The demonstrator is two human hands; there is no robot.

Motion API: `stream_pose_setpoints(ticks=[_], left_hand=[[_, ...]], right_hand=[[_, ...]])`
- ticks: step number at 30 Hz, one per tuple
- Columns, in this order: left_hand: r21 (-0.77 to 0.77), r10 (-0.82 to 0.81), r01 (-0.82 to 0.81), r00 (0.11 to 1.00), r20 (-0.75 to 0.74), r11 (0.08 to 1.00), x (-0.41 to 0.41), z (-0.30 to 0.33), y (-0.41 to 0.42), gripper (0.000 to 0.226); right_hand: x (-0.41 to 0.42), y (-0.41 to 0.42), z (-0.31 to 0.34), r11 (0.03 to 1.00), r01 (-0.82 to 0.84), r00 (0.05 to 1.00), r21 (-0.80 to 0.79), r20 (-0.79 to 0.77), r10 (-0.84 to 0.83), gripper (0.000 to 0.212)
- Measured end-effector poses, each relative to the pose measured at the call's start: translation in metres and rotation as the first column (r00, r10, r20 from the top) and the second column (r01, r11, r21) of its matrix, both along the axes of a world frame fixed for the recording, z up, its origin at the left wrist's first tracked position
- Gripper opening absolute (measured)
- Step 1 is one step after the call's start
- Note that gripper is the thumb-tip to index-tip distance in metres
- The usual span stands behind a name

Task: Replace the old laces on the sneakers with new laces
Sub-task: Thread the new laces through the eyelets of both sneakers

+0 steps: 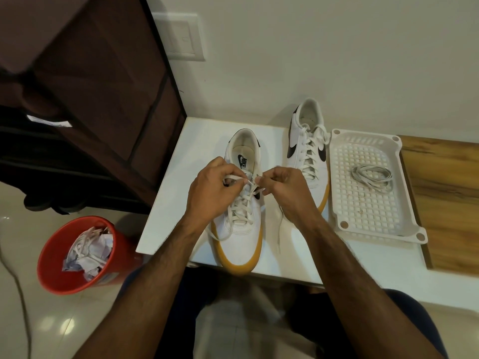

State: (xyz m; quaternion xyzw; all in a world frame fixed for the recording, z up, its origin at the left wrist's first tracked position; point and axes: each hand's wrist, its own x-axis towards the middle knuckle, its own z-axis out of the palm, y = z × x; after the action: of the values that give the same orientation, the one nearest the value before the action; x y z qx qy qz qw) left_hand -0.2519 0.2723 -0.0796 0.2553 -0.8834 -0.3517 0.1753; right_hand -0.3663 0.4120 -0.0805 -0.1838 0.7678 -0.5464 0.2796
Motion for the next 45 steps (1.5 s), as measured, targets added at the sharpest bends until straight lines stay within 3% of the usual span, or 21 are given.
stream_pose_setpoints(ticks=[4, 13, 25, 32, 38, 45], left_hand=[[0.071, 0.0, 0.003, 0.999, -0.044, 0.997, -0.001, -0.001, 0.001, 0.007], [-0.162, -0.003, 0.018, 0.996, 0.091, 0.987, 0.001, 0.001, 0.002, 0.013], [-0.225, -0.105, 0.116, 0.993, 0.06, 0.967, 0.003, 0.005, 0.002, 0.013], [-0.252, -0.077, 0.097, 0.993, 0.087, 0.963, 0.002, 0.001, 0.003, 0.014], [-0.354, -0.124, 0.147, 0.988, 0.087, 0.923, 0.0, 0.003, 0.009, 0.015], [-0.163, -0.107, 0.115, 0.993, 0.056, 0.98, 0.0, 0.002, 0.003, 0.014]], right_hand=[[0.0, 0.0, 0.0, 1.0, 0.003, 1.0, 0.003, -0.007, -0.003, 0.012], [0.001, 0.0, 0.002, 1.0, 0.005, 1.0, -0.007, 0.008, -0.005, 0.012], [0.001, 0.0, 0.001, 1.0, 0.004, 1.0, -0.013, 0.01, -0.004, 0.012], [0.001, 0.001, 0.001, 1.0, -0.009, 1.0, -0.013, -0.007, 0.009, 0.011], [0.003, 0.001, -0.001, 0.999, -0.042, 0.998, -0.021, -0.043, 0.041, 0.012], [-0.007, 0.011, 0.0, 0.99, -0.141, 0.988, -0.028, -0.073, 0.138, 0.003]])
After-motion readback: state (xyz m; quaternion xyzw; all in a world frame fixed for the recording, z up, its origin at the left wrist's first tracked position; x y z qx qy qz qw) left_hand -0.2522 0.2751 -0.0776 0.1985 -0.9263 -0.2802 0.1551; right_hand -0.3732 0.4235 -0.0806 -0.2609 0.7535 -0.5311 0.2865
